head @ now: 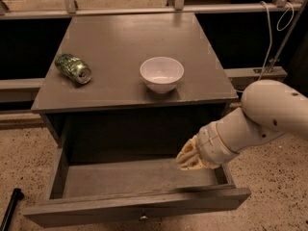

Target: Open top drawer

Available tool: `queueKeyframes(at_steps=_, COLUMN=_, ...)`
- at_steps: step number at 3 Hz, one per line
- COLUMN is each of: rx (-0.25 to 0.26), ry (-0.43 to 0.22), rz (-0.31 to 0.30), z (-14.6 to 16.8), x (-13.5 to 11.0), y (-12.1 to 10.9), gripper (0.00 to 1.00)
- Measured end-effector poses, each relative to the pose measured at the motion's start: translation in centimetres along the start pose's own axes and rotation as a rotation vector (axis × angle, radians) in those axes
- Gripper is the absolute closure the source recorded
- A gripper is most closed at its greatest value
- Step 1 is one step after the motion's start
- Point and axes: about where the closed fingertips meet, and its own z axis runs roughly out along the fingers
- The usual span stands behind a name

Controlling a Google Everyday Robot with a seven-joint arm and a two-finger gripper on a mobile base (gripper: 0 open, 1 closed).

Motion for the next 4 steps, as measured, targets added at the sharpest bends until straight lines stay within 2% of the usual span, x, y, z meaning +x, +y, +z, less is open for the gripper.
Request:
queueKeyframes(at_steps=1, rx=0.0, ry=0.0, rz=0.0, z=0.0, x=0.0, y=0.0, gripper=0.27)
queueKeyframes(at_steps=2, rx=0.0, ry=0.0, rz=0.0, z=0.0, x=0.0, y=0.0, gripper=0.04)
queueKeyframes(at_steps=3, rx=0.001, ry=0.025, rz=-0.002, z=-2.0, x=-0.1, y=0.0, gripper=0.0)
queueKeyframes(at_steps=4, rx=0.019, ry=0.055, rz=0.014, z=-5.5, x=0.2, y=0.3, gripper=0.0)
